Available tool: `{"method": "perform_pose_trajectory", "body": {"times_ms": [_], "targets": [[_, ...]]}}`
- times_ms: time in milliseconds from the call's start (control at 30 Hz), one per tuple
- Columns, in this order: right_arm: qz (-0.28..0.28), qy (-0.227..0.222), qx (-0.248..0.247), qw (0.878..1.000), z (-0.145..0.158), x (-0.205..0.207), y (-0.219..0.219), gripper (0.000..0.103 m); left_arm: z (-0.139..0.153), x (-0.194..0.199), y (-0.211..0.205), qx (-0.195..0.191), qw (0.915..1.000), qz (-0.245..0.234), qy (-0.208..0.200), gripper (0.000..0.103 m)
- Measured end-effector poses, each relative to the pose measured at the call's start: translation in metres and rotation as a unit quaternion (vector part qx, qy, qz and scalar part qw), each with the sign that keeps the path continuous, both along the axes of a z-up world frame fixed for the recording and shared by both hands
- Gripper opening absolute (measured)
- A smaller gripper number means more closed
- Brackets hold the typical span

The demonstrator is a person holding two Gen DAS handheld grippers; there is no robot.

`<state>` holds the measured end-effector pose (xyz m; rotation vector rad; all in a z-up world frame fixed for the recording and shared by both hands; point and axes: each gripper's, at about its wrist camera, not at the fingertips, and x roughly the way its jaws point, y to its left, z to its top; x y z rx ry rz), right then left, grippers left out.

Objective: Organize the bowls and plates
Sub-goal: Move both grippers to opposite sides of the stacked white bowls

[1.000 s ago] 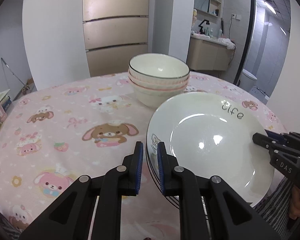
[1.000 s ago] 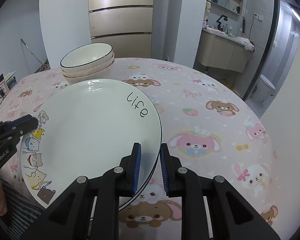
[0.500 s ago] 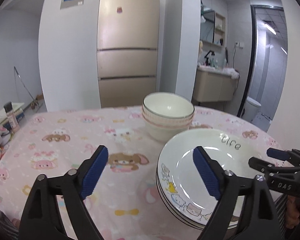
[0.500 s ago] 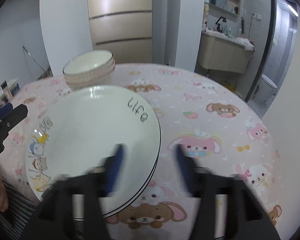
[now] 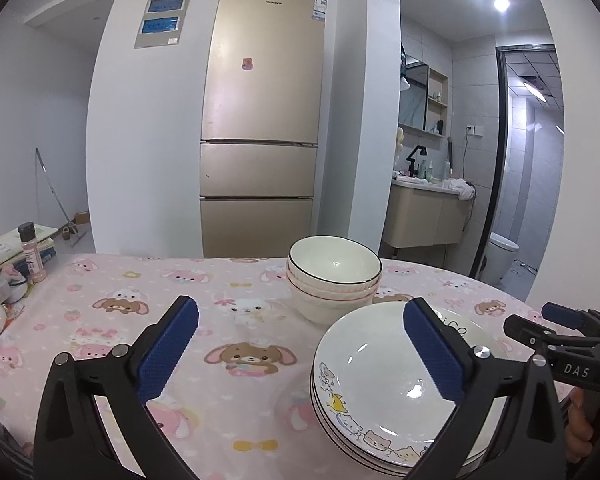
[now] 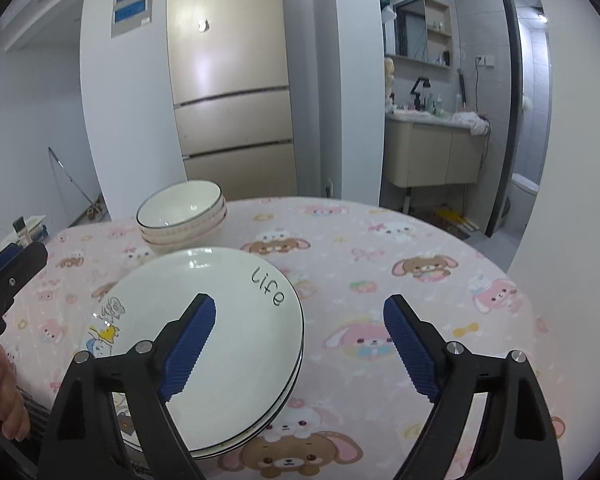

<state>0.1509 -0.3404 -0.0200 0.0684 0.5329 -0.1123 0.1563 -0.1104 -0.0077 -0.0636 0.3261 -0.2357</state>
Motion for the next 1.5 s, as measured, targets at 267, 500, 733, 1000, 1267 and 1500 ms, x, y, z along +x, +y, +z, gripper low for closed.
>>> {"method": "perform_pose_trajectory", "body": {"times_ms": [267,500,733,1000,1267,1500], "targets": [[0.001,-0.013,-0.013,1.000,0.003,-0.003,0.005,0.088,0.005,-0.007,0.003,-0.003,0.9998,0.011,-0.019,0.102],[-0.009,-0.032,0.005,0.999,0.012,-0.006,-0.002,0.089,0.034,-0.027,0.003,0.017,0.9966,0.010,-0.080,0.103],[-0.022,-0.086,0.000,0.996,0.045,-0.021,-0.006,0.103,0.058,-0.039,0.005,0.033,0.9935,0.006,-0.109,0.103],[0.004,-0.141,-0.008,0.990,0.125,-0.027,0.007,0.103,0.109,-0.035,0.005,0.020,0.9953,0.001,-0.095,0.103],[-0.001,-0.146,0.007,0.989,0.199,0.024,0.018,0.103,0.156,-0.003,-0.003,0.021,0.9927,0.004,-0.119,0.103],[-0.007,-0.165,0.063,0.984,0.222,0.079,0.009,0.103,0.177,0.052,-0.014,0.025,0.9934,0.005,-0.112,0.103]]}}
